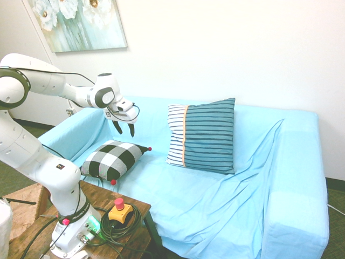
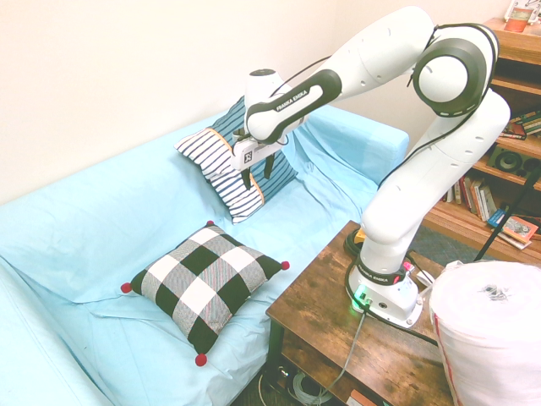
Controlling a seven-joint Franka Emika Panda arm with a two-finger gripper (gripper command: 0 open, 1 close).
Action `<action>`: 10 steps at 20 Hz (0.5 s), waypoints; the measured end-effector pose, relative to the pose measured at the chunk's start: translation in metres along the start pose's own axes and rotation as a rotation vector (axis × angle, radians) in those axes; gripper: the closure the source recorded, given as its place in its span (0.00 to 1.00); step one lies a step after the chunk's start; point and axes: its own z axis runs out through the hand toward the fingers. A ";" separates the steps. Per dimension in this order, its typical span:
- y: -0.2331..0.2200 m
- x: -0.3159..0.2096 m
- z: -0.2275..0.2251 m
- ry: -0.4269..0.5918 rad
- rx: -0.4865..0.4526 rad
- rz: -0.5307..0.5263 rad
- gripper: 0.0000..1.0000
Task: Stand the pillow up
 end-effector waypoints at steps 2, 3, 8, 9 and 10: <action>0.000 -0.001 0.001 0.000 -0.001 -0.008 0.00; -0.002 -0.006 0.003 -0.002 -0.005 -0.020 0.00; -0.023 -0.077 0.044 -0.005 -0.047 -0.121 0.00; -0.025 -0.092 0.054 -0.006 -0.055 -0.135 0.00; -0.028 -0.109 0.064 -0.006 -0.063 -0.147 0.00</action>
